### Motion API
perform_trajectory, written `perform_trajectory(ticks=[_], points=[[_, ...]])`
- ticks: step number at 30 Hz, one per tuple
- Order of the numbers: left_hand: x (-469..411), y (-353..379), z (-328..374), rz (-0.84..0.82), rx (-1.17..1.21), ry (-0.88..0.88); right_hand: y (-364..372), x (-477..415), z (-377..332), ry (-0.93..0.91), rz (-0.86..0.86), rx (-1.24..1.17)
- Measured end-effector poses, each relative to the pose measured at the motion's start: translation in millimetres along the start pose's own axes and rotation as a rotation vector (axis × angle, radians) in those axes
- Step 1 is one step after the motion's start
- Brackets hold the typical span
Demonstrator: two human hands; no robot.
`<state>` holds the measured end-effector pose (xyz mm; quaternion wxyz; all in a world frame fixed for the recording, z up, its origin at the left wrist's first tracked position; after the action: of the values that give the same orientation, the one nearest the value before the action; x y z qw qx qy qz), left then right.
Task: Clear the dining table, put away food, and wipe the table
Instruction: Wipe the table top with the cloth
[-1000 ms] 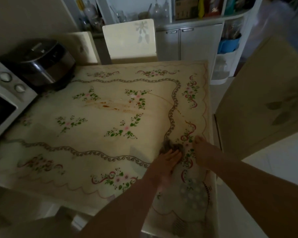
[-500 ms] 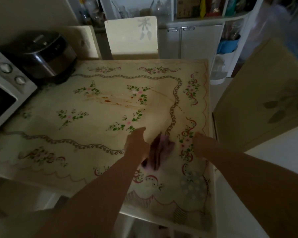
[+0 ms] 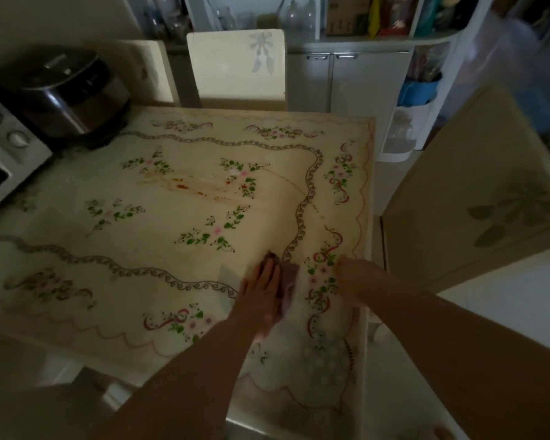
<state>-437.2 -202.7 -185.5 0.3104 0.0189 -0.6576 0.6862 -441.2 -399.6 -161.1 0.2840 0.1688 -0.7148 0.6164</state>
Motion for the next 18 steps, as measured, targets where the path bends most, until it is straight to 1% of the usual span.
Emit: perform_trajectory(ticks=[3,6,10,12,14,18], points=[[-4.6,9.6,31.0,0.049,0.092,-0.174,-8.7,1.6,12.4,-0.13,-0.046,0.044],[-5.1,24.3,67.0,0.117,0.149,-0.407,-23.4,6.9,38.7,-0.283,-0.121,0.055],[0.1,24.0,116.2,0.126,0.365,-0.642,-58.1,20.6,72.0,-0.398,0.002,0.185],[-0.9,19.5,133.3,0.118,0.425,-0.723,-74.4,25.0,85.0,-0.417,0.031,0.232],[-6.3,17.4,143.4,0.107,0.453,-0.787,-89.1,26.0,94.1,-0.484,0.055,0.259],[-18.0,15.7,144.8,0.115,0.49,-0.859,-104.1,6.3,105.6,-0.559,0.091,0.34]])
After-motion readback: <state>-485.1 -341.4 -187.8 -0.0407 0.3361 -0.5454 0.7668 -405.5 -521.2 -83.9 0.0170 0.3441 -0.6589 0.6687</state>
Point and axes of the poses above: each hand's wrist, its own x-axis away from the middle knuckle, its own y-axis out of the palm, z = x × y, the point moved 2 cm from there along -x, towards the middle knuckle, and after that the axes turned 1 degree about -z, right-handed, at the moved point
